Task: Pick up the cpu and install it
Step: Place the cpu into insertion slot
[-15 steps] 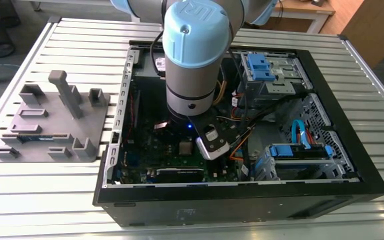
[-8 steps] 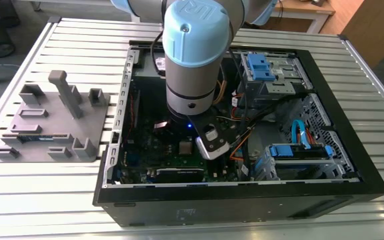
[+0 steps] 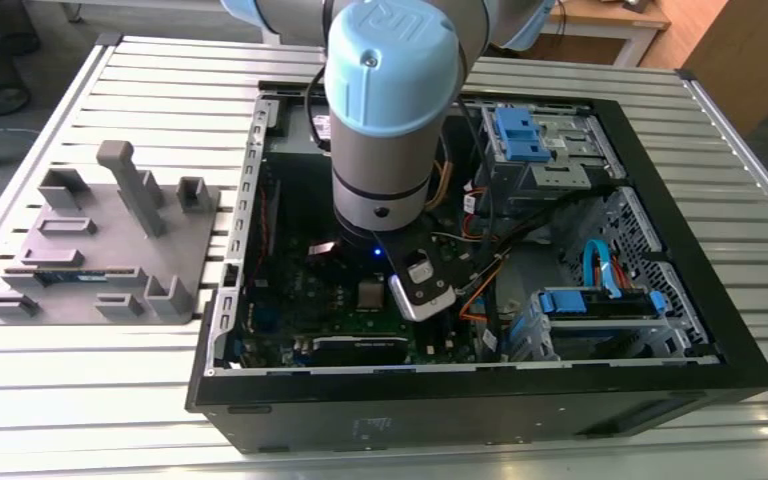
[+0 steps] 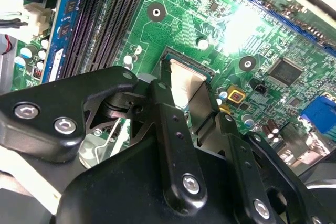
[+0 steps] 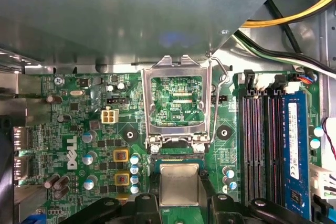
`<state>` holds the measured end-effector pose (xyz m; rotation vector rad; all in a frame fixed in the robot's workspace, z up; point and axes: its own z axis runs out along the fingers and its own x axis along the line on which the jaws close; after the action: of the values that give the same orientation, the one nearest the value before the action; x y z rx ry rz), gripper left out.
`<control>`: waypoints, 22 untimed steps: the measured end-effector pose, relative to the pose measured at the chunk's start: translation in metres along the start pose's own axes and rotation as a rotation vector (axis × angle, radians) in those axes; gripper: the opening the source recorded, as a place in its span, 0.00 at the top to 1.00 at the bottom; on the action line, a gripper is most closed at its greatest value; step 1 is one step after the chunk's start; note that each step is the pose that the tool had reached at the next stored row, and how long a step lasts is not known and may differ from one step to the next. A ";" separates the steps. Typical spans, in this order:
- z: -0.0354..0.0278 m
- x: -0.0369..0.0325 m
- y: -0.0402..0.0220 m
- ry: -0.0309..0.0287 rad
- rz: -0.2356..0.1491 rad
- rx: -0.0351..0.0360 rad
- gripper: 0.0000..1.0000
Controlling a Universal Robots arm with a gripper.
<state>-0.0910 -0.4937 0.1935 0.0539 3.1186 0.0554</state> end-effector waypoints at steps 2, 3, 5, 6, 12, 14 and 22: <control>0.0001 0.0000 0.0001 0.0002 0.000 -0.0061 0.61; 0.0002 0.0000 0.0001 0.0001 0.000 -0.0068 0.61; 0.0002 0.0000 -0.0003 0.0002 0.000 -0.0068 0.61; 0.0002 0.0000 -0.0004 0.0002 0.000 -0.0068 0.61; 0.0002 0.0000 -0.0007 0.0002 0.000 -0.0060 0.61; 0.0001 -0.0001 -0.0008 0.0002 0.000 -0.0053 0.61; 0.0005 0.0000 -0.0010 0.0006 -0.011 -0.0043 0.61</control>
<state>-0.0910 -0.4947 0.1930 0.0361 3.1191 0.0620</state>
